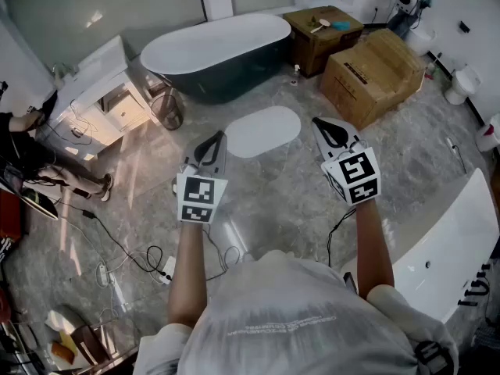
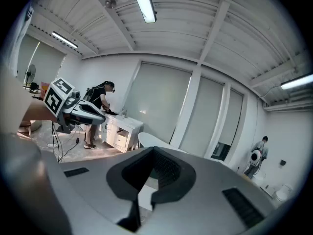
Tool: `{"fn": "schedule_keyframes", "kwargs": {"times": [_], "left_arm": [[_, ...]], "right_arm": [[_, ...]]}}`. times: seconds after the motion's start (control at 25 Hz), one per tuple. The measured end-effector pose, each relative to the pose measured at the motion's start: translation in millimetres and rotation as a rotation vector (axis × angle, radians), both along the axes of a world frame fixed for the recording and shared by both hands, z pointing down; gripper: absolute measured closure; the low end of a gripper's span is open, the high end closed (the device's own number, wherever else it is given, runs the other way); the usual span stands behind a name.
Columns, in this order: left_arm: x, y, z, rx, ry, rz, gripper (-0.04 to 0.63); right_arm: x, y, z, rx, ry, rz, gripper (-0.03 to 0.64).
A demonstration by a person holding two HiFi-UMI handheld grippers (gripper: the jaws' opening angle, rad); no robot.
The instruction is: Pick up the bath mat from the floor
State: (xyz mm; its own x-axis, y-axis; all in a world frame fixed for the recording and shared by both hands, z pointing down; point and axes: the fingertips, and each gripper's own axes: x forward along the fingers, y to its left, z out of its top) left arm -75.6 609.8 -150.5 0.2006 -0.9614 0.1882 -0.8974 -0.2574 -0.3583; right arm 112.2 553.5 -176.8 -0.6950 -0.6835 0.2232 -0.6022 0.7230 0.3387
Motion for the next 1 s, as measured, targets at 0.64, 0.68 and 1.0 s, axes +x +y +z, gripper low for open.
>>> {"fn": "schedule_keyframes", "kwargs": {"times": [0.64,0.68,1.0], "left_arm": [[51.4,-25.7,18.7,-0.037,0.003,0.019,0.577],[57.6,-27.5,20.9,-0.039,0.0,0.024,0.577],[98.8,-46.5,39.2,-0.059,0.018,0.009,0.577]], "right_arm": [[37.3,-24.7,17.4,-0.048,-0.032,-0.044,0.603],[41.8,-27.3,19.4,-0.055,-0.037,-0.047,0.603],[88.8,-54.9,40.2,-0.077,-0.011,-0.077,0.601]]}}
